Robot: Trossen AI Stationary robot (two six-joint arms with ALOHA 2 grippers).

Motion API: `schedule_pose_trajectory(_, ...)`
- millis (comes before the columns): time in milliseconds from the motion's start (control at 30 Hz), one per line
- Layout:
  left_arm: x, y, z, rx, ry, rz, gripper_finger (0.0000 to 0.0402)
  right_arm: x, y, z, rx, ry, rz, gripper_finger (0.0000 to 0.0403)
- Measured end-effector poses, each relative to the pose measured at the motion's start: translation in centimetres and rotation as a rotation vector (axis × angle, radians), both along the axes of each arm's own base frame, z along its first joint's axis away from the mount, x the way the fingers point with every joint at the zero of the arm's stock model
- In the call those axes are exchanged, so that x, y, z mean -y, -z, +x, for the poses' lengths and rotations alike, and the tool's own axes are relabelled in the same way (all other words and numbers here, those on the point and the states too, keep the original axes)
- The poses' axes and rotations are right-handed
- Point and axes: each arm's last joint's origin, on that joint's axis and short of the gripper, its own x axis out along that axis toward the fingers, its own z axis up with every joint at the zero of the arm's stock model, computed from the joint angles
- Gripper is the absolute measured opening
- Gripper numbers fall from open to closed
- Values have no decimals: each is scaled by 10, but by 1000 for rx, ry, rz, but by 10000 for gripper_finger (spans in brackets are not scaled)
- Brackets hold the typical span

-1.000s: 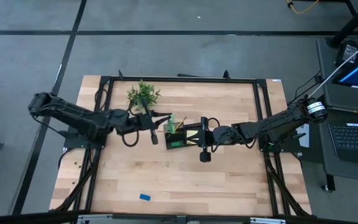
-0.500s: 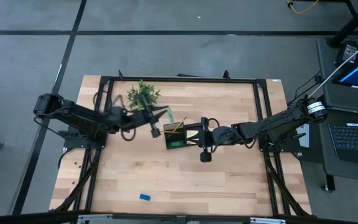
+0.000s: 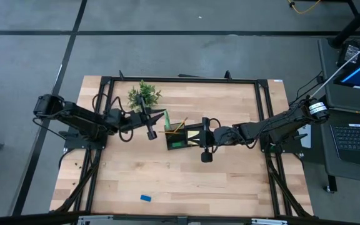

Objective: Pick and place office supplies into organizer
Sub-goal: Put the green scissors into the black desk organizer

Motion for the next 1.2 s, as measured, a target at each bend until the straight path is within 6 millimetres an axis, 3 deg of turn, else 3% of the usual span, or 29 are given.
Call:
schedule_pose_trajectory(400,-15,27,17,-33,-42,-88,14,0,0,0,0,0,0,10)
schedule_pose_trajectory(833,-26,51,51,-141,-14,-71,14,0,0,0,-2,0,-3,10)
schedule_pose_trajectory(1200,-26,59,56,-229,-29,-2,31,0,1,0,-6,-1,-4,10)
